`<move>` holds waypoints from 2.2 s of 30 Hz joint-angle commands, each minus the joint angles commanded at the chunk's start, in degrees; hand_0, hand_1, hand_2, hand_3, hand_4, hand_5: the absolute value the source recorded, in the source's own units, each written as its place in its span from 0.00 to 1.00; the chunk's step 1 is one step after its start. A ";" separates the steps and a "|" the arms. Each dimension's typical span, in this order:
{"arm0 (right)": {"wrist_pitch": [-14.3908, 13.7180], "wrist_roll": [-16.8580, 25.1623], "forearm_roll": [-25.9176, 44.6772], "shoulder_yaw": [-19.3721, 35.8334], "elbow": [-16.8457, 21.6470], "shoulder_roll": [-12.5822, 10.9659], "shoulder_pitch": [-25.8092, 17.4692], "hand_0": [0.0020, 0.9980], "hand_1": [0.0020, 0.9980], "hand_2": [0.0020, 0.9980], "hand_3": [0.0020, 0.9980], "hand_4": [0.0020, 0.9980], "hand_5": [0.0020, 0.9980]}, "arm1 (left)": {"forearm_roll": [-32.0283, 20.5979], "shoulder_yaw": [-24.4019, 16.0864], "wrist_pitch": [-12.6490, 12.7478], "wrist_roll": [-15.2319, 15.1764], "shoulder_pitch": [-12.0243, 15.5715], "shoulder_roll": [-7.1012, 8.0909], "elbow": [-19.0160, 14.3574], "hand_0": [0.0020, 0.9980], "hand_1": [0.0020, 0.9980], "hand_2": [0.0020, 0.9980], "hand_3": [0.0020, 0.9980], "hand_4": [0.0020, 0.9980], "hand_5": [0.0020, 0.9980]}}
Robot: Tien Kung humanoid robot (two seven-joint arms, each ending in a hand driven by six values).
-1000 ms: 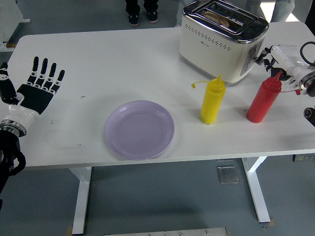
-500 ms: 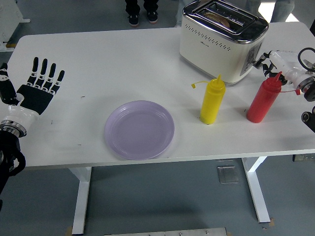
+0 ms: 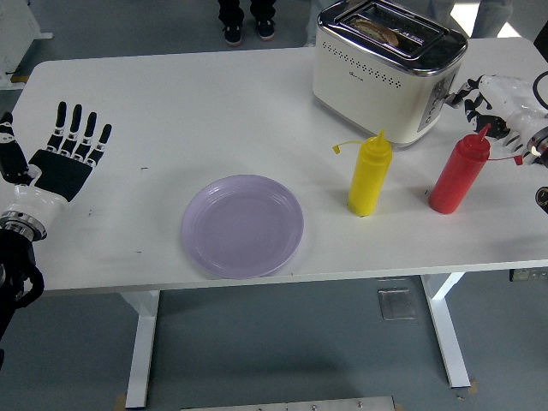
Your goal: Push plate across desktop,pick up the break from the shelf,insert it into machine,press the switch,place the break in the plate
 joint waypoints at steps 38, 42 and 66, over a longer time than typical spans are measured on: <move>8.08 -15.47 8.80 -9.98 9.44 0.53 23.27 0.47 0.55 0.65 0.69 0.66 0.14 | 0.68 1.24 0.25 -0.35 -0.68 1.21 0.65 0.81 0.74 0.70 0.70 0.79 1.00; 8.09 -15.64 9.91 -13.48 5.70 3.36 27.44 0.46 0.55 0.65 0.69 0.68 0.17 | 0.68 1.36 0.25 -0.37 -0.76 1.46 0.83 0.81 0.74 0.70 0.70 0.79 1.00; 11.73 -18.60 16.32 -29.04 -17.65 18.50 39.23 0.46 0.57 0.71 0.74 0.72 0.27 | 0.64 2.61 0.23 -0.43 -0.61 2.83 1.55 0.81 0.74 0.70 0.70 0.79 1.00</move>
